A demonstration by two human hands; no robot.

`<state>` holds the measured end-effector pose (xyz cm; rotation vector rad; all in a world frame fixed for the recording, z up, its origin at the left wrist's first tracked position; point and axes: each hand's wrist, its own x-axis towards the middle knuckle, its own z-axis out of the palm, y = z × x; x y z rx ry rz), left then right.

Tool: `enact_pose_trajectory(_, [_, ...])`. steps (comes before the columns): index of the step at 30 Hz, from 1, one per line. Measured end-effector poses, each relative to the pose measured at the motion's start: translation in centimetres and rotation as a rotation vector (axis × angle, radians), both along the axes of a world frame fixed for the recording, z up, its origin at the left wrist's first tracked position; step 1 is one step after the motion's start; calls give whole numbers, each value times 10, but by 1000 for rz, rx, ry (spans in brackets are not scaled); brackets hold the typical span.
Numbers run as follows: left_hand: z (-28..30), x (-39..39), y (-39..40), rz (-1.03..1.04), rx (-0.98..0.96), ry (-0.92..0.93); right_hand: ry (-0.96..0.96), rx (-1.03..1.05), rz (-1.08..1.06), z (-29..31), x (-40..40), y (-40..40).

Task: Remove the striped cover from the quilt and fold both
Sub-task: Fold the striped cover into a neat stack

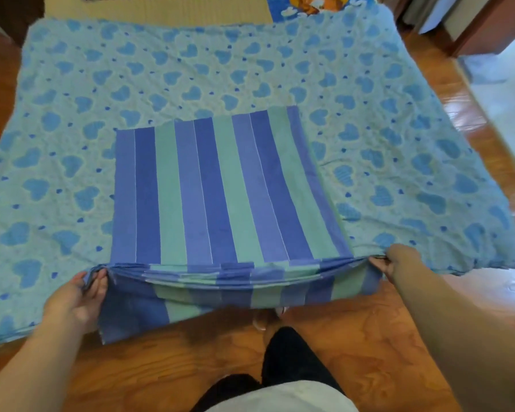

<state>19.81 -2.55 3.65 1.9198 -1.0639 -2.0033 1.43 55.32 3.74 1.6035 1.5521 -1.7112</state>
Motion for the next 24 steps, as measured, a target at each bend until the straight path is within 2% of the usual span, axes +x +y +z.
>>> enact_pose_trajectory(3, [-5,-73,-17,-77,-107,4,131,34,122,-23,-97,-26])
enact_pose_trajectory(7, [-32,-157,8,-406,-306,-89,157,75,398,-65,-177,-76])
enact_pose_trajectory(9, [-52,-198,38,-564,-385,-154,112,202,639,-95,-204,-92])
enact_pose_trajectory(12, [-102,-263,81,-1002,-471,-230,99,539,933,-137,-246,-108])
enact_pose_trajectory(15, [-168,-336,108,-1411,-768,-175,186,628,989,-171,-303,-128])
enact_pose_trajectory(18, [-226,-405,121,-1632,-1141,-172,281,706,1035,-205,-359,-141])
enact_pose_trajectory(20, [-250,-436,129,-1652,-1279,-190,308,738,1031,-219,-385,-150])
enact_pose_trajectory(24, [-264,-469,149,-1589,-1348,-190,325,680,894,-240,-417,-166])
